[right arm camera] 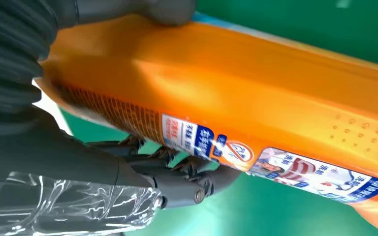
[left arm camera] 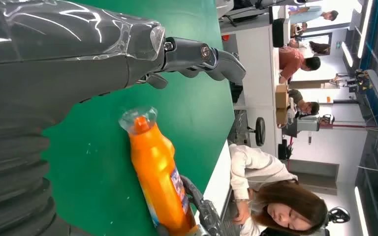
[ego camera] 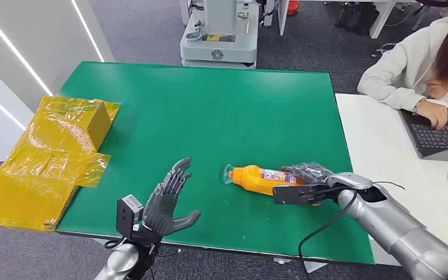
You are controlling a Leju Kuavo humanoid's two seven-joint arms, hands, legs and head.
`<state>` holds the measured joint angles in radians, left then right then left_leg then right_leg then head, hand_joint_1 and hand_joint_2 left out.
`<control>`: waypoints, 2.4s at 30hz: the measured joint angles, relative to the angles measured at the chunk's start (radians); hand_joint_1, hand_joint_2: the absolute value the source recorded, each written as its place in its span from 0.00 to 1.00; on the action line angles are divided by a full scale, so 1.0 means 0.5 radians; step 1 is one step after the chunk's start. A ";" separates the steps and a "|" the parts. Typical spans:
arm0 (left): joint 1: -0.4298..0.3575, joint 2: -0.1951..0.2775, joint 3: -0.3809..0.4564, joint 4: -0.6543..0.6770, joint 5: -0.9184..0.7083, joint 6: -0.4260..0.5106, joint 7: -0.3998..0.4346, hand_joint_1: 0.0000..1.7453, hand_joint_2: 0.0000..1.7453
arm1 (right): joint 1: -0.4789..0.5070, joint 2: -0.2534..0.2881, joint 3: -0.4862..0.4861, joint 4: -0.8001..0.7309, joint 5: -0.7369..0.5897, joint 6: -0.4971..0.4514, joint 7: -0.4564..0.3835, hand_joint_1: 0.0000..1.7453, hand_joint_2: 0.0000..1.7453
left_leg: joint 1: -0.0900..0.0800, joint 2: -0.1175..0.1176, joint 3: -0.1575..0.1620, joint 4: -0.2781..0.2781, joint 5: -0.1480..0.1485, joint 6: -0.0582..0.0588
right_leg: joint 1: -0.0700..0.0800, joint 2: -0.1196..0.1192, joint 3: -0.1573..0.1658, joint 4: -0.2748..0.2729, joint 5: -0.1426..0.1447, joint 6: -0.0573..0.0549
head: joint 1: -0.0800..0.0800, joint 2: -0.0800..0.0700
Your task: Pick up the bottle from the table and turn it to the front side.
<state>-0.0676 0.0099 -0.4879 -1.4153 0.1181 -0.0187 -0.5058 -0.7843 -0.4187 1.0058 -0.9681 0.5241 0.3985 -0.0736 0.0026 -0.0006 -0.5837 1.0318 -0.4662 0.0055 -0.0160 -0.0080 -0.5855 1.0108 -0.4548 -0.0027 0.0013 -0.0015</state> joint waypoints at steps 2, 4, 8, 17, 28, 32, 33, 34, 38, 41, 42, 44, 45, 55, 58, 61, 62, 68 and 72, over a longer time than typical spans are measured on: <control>0.004 0.001 0.003 0.000 0.002 -0.007 0.000 0.00 1.00 | 0.005 -0.026 0.010 -0.025 -0.015 -0.014 0.000 1.00 1.00 | 0.000 0.000 0.000 0.000 0.000 0.000 | 0.000 0.000 0.000 0.000 0.000 0.000 | 0.000 0.000; 0.012 0.002 0.010 0.000 0.006 -0.015 0.000 0.00 1.00 | 0.028 -0.066 0.022 -0.063 -0.069 -0.068 -0.018 1.00 1.00 | 0.000 0.001 0.000 0.000 0.000 0.000 | 0.000 0.001 0.000 0.000 0.000 0.000 | 0.000 0.000; 0.037 0.002 0.032 0.000 0.007 -0.018 -0.005 0.00 1.00 | 0.133 -0.098 -0.024 -0.092 -0.285 -0.234 -0.136 1.00 1.00 | 0.000 0.001 0.000 0.000 0.000 0.000 | 0.000 0.001 0.000 0.000 0.000 0.000 | 0.000 0.000; 0.066 -0.003 0.064 0.000 -0.015 0.027 -0.041 0.00 1.00 | 0.631 0.007 -0.493 -0.247 -0.972 -0.302 -0.555 1.00 1.00 | 0.002 -0.004 -0.004 -0.001 -0.001 0.000 | 0.002 -0.002 -0.002 0.000 -0.003 0.003 | -0.001 0.000; 0.064 -0.004 0.066 -0.001 -0.022 0.051 -0.050 0.00 1.00 | 1.057 0.143 -0.903 -0.564 -1.112 -0.439 -0.653 1.00 1.00 | 0.001 -0.004 -0.005 -0.001 -0.001 0.001 | 0.001 -0.002 -0.003 0.000 -0.003 0.004 | 0.000 0.000; 0.062 -0.002 0.066 -0.001 -0.019 0.052 -0.057 0.00 1.00 | 1.155 0.181 -0.987 -0.681 -1.047 -0.554 -0.655 1.00 1.00 | 0.001 -0.004 -0.006 -0.001 -0.001 0.001 | 0.001 -0.002 -0.003 0.000 -0.003 0.004 | 0.000 0.000; 0.058 -0.001 0.066 -0.001 -0.007 0.035 -0.053 0.00 1.00 | 1.180 0.193 -1.006 -0.714 -1.013 -0.597 -0.661 1.00 1.00 | 0.001 -0.004 -0.006 -0.001 -0.001 0.001 | 0.001 -0.002 -0.004 0.000 -0.003 0.004 | 0.000 0.000; 0.051 0.001 0.066 0.000 0.017 0.000 -0.040 0.00 1.00 | 1.201 0.205 -1.023 -0.745 -0.980 -0.637 -0.671 1.00 1.00 | 0.001 -0.004 -0.006 -0.001 -0.001 0.001 | 0.001 -0.002 -0.004 0.000 -0.003 0.004 | 0.000 0.000; -0.049 0.020 0.065 0.006 0.231 -0.312 0.110 0.00 1.00 | 1.235 0.256 -1.074 -0.836 -0.889 -0.750 -0.741 1.00 1.00 | 0.001 -0.004 -0.006 -0.001 0.000 0.000 | 0.001 -0.002 -0.006 0.001 -0.003 0.004 | 0.000 0.000; -0.229 0.034 0.063 0.051 0.401 -0.544 0.279 0.00 1.00 | 1.203 0.300 -1.090 -0.853 -0.828 -0.780 -0.791 1.00 1.00 | 0.001 -0.004 -0.007 -0.001 0.003 0.001 | 0.001 -0.002 -0.006 0.001 0.000 0.003 | 0.000 0.000; -0.286 0.036 0.062 0.069 0.441 -0.593 0.322 0.00 1.00 | 1.189 0.312 -1.090 -0.853 -0.806 -0.787 -0.803 1.00 1.00 | 0.001 -0.004 -0.008 -0.001 0.004 0.001 | 0.001 -0.002 -0.006 0.001 0.001 0.003 | 0.000 0.000; -0.345 0.038 0.062 0.089 0.478 -0.630 0.358 0.00 1.00 | 1.171 0.324 -1.088 -0.853 -0.786 -0.791 -0.811 1.00 1.00 | 0.001 -0.004 -0.008 -0.001 0.005 0.001 | 0.001 -0.002 -0.006 0.001 0.002 0.002 | 0.000 0.000; -0.345 0.038 0.062 0.089 0.478 -0.630 0.358 0.00 1.00 | 1.171 0.324 -1.088 -0.853 -0.786 -0.791 -0.811 1.00 1.00 | 0.001 -0.004 -0.008 -0.001 0.005 0.001 | 0.001 -0.002 -0.006 0.001 0.002 0.002 | 0.000 0.000; -1.115 -0.018 -0.004 0.452 0.775 -0.714 0.604 0.00 1.00 | 0.756 0.584 -0.824 -0.631 -0.594 -0.768 -0.707 1.00 1.00 | 0.001 0.001 -0.011 0.000 0.011 0.000 | 0.002 0.002 -0.012 0.003 0.010 0.001 | 0.000 0.000; -1.178 -0.026 -0.029 0.488 0.572 -0.561 0.553 0.00 1.00 | 0.715 0.615 -0.778 -0.560 -0.622 -0.751 -0.675 1.00 1.00 | 0.001 0.001 -0.012 0.000 0.011 0.000 | 0.002 0.002 -0.013 0.002 0.010 0.001 | 0.000 0.000; -1.243 -0.034 -0.059 0.568 0.356 -0.451 0.535 0.00 1.00 | 0.695 0.640 -0.729 -0.441 -0.636 -0.737 -0.641 1.00 1.00 | 0.001 0.001 -0.014 0.000 0.011 0.000 | 0.002 0.003 -0.014 0.002 0.010 0.001 | 0.000 0.000; -1.259 -0.039 -0.065 0.605 0.331 -0.455 0.543 0.00 1.00 | 0.690 0.649 -0.713 -0.394 -0.636 -0.744 -0.641 1.00 1.00 | 0.001 0.001 -0.015 0.000 0.011 0.000 | 0.001 0.003 -0.015 0.002 0.010 0.001 | 0.000 0.000; -1.274 -0.041 -0.088 0.788 0.309 -0.529 0.568 0.00 1.00 | 0.673 0.657 -0.684 -0.185 -0.670 -0.791 -0.700 1.00 1.00 | 0.001 0.001 -0.015 0.000 0.011 0.000 | 0.001 0.003 -0.016 0.002 0.010 0.001 | 0.000 0.000; -1.273 -0.037 -0.096 0.839 0.300 -0.537 0.572 0.25 1.00 | 0.671 0.653 -0.676 -0.131 -0.689 -0.797 -0.703 1.00 1.00 | 0.001 0.001 -0.015 0.000 0.011 0.000 | 0.001 0.003 -0.016 0.002 0.010 0.001 | 0.000 0.000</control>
<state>-0.7041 -0.0086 -0.5358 -0.9956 0.2681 -0.2871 -0.2199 -0.4491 -0.0923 0.6679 -1.0337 0.1794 0.0001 -0.4249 0.0030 0.0001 -0.5914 1.0319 -0.4606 0.0054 -0.0153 -0.0066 -0.5937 1.0117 -0.4496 -0.0022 0.0011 -0.0015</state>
